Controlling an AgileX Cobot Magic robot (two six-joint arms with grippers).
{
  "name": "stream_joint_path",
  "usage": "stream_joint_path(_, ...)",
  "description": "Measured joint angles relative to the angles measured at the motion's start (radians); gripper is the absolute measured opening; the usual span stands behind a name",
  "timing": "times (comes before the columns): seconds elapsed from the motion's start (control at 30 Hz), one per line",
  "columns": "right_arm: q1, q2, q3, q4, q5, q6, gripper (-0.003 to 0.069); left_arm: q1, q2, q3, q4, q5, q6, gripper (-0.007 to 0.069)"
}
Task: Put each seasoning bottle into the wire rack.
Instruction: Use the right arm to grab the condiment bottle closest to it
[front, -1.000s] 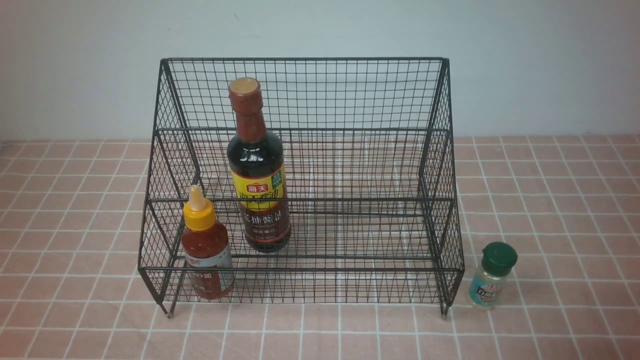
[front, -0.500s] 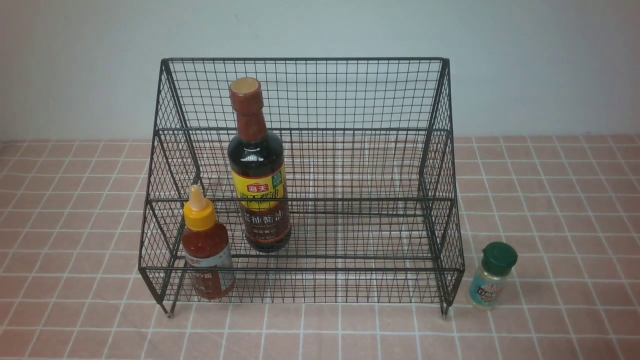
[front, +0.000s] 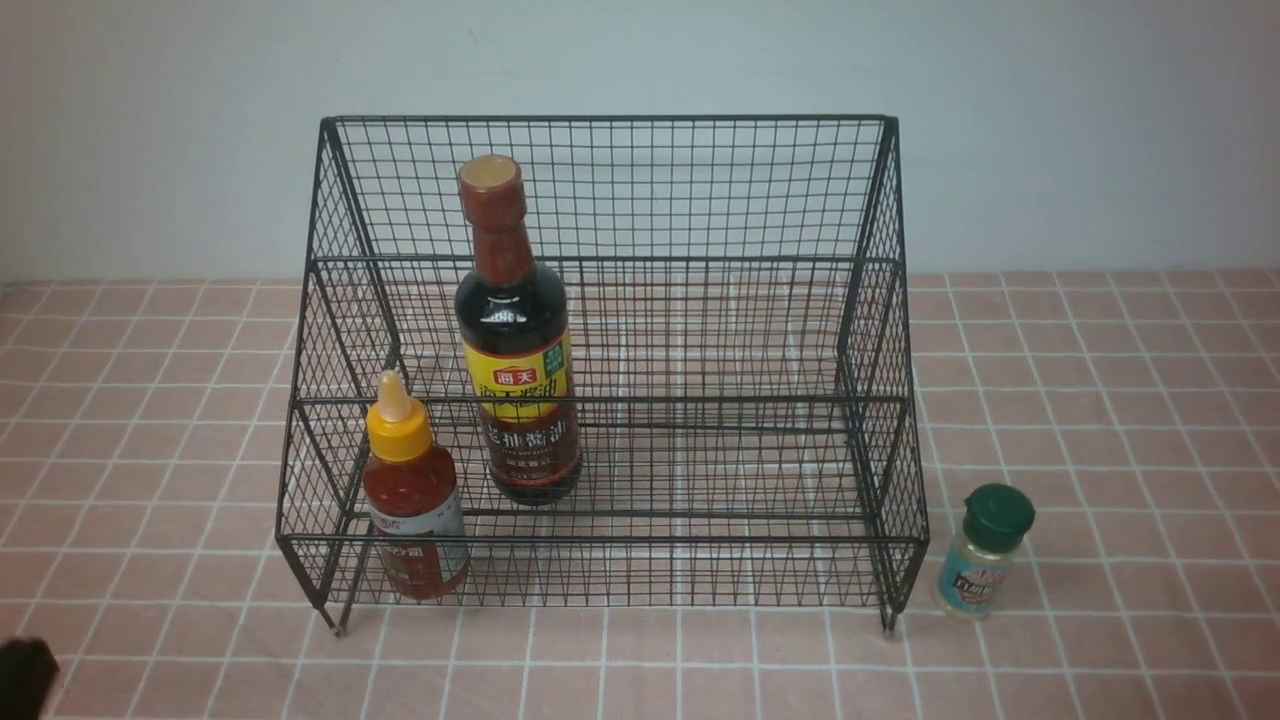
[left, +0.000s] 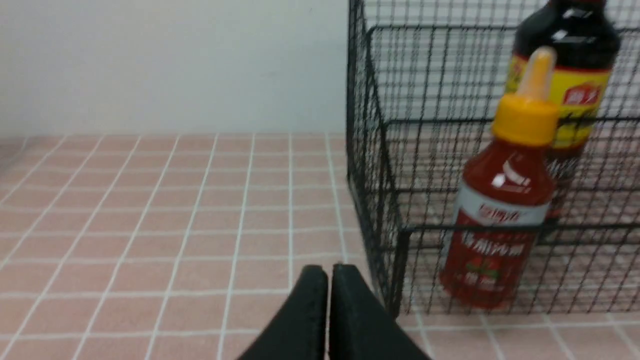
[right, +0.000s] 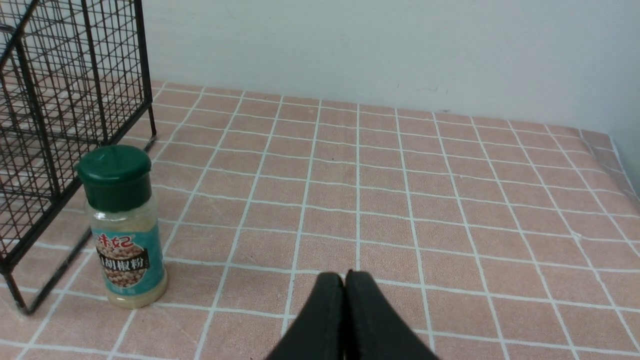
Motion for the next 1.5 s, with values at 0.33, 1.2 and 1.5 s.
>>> stream_joint_path(0.33, 0.000, 0.000, 0.000, 0.000, 0.000, 0.000, -0.0014, 0.029, 0.000, 0.027, 0.012, 0.086, 0.019, -0.0007)
stream_joint_path(1.2, 0.000, 0.000, 0.000, 0.000, 0.000, 0.000, -0.0014, 0.029, 0.000, 0.027, 0.013, 0.098, 0.027, -0.0007)
stream_joint_path(1.5, 0.000, 0.000, 0.002, 0.034, -0.018, 0.012, -0.0014, 0.029, 0.000, 0.027, 0.013, 0.099, 0.027, -0.0007)
